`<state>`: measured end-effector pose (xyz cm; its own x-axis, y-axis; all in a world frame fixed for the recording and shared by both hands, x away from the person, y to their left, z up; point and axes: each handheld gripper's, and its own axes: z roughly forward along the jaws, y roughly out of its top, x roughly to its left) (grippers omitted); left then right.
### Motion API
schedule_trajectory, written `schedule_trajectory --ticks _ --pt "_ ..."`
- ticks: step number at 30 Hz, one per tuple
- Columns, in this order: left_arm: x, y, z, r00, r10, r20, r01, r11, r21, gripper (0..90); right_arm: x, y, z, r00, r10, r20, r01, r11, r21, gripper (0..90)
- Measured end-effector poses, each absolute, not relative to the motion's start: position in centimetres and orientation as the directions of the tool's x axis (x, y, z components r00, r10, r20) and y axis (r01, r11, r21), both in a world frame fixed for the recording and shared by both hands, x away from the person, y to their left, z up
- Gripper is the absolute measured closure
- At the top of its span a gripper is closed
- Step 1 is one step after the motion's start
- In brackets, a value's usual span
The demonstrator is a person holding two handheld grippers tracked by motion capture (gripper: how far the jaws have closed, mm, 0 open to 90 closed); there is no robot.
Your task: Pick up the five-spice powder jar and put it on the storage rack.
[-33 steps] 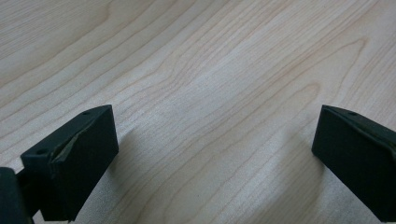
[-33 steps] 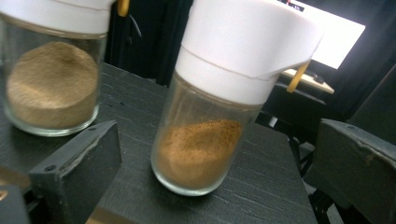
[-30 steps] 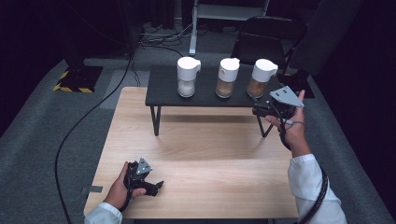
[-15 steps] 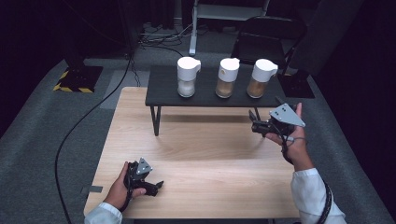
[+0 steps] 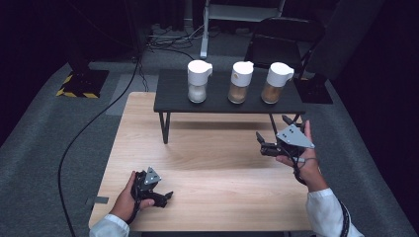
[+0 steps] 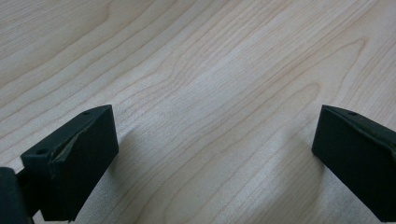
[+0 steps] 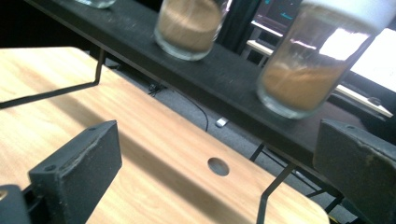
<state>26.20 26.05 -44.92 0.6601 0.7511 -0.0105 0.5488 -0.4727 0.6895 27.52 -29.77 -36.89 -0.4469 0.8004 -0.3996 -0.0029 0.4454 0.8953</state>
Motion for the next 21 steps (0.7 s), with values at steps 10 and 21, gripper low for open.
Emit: schedule_trajectory --ticks 10,21 --pt "26.2 26.0 -44.9 0.660 0.751 -0.010 0.549 -0.473 0.689 0.0 27.3 -29.6 -38.9 -0.481 0.756 -0.443 0.025 0.518 0.855 0.8" --pt "26.2 26.0 -44.9 0.661 0.751 -0.009 0.548 -0.474 0.689 0.0 27.1 -29.9 -40.7 -0.524 0.730 -0.440 0.074 0.553 0.830 0.8"
